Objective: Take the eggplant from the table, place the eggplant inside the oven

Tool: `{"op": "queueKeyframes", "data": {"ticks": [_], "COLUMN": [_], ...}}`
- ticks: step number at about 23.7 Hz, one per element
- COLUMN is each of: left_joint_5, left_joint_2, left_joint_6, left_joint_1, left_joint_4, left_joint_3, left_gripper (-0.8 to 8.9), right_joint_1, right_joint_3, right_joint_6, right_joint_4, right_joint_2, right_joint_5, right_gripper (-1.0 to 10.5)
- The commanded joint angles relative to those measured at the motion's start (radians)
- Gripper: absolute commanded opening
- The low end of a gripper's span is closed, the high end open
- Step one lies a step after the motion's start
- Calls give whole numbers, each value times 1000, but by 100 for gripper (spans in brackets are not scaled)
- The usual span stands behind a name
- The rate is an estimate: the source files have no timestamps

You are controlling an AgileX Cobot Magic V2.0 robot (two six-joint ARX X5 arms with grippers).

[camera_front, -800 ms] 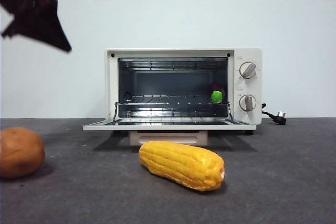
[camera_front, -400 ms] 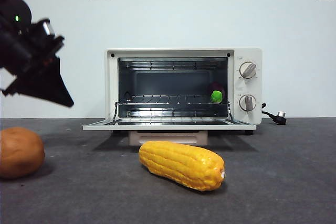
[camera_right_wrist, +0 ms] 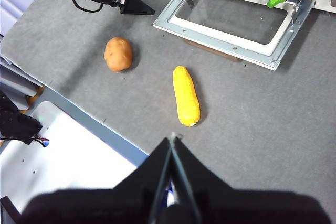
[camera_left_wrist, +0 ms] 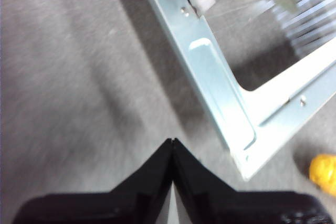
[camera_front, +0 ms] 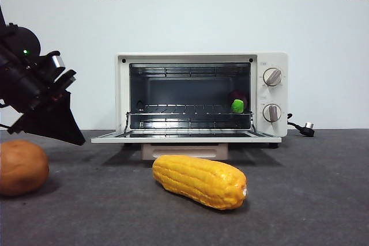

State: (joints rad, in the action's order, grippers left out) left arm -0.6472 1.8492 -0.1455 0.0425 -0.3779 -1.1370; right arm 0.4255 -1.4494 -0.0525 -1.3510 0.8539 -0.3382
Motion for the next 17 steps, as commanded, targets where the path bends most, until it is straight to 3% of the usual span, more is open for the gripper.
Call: {"op": "queueKeyframes", "data": {"ticks": [1, 17], "left_joint_5": [-42, -65], "left_joint_2": [23, 137], "left_joint_6": [16, 42], "left_joint_1": [8, 60], "left_joint_4": [31, 116], "left_joint_3": [10, 11], "left_gripper": [-6, -7], "right_joint_1": [2, 2], "right_joint_3": [-3, -3], "right_joint_6": [-1, -23], "right_joint_4": [-16, -15], "right_joint_2": [-2, -2], "right_joint_5": [2, 5], "right_gripper": [-12, -12]}}
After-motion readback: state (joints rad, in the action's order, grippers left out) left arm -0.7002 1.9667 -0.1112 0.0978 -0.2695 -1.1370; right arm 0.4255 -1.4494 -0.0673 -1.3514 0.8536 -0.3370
